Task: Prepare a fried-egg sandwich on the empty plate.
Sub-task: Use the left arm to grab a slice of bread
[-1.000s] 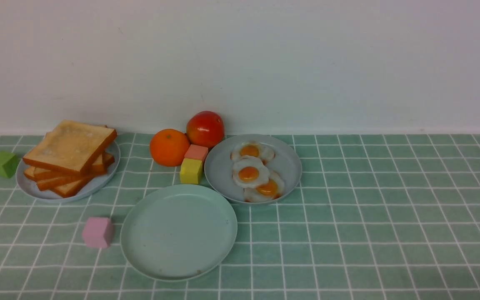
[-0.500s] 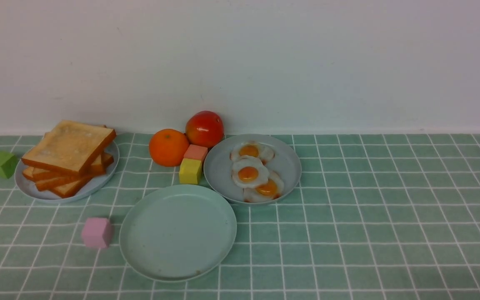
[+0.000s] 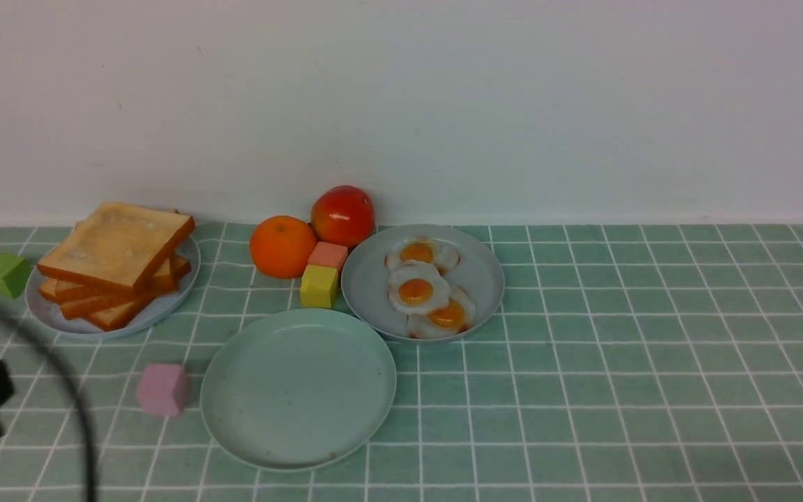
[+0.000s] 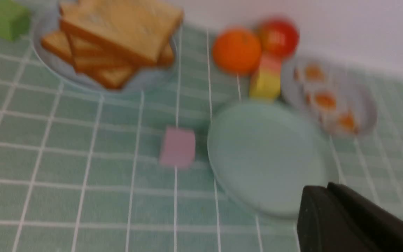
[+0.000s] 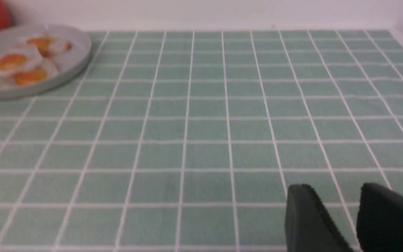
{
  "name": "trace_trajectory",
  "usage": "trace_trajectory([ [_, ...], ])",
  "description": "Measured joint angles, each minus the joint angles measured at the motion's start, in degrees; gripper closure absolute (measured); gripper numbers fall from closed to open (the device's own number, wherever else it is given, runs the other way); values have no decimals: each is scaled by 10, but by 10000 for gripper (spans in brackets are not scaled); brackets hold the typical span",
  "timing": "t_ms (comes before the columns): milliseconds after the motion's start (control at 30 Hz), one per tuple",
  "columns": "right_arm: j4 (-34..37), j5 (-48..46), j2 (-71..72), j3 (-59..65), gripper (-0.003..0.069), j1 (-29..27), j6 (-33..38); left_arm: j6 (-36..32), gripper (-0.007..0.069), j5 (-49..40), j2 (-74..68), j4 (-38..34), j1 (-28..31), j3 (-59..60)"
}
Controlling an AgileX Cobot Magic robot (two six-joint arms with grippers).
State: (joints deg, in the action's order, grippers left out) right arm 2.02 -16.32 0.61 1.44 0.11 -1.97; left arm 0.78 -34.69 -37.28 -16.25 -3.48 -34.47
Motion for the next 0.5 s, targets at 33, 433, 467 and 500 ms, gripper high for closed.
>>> trace_trajectory([
  [33, 18, 22, 0, 0, 420, 0, -16, -4, 599, -24, -26, 7, -6, -23],
  [433, 165, 271, 0, 0, 420, 0, -158, -2, 599, -81, -322, 86, -24, -229],
  [467, 166, 275, 0, 0, 420, 0, -170, 3, 599, -77, -341, 94, -24, -240],
  [500, 163, 273, 0, 0, 420, 0, -185, 7, 599, -73, -355, 100, -24, -250],
])
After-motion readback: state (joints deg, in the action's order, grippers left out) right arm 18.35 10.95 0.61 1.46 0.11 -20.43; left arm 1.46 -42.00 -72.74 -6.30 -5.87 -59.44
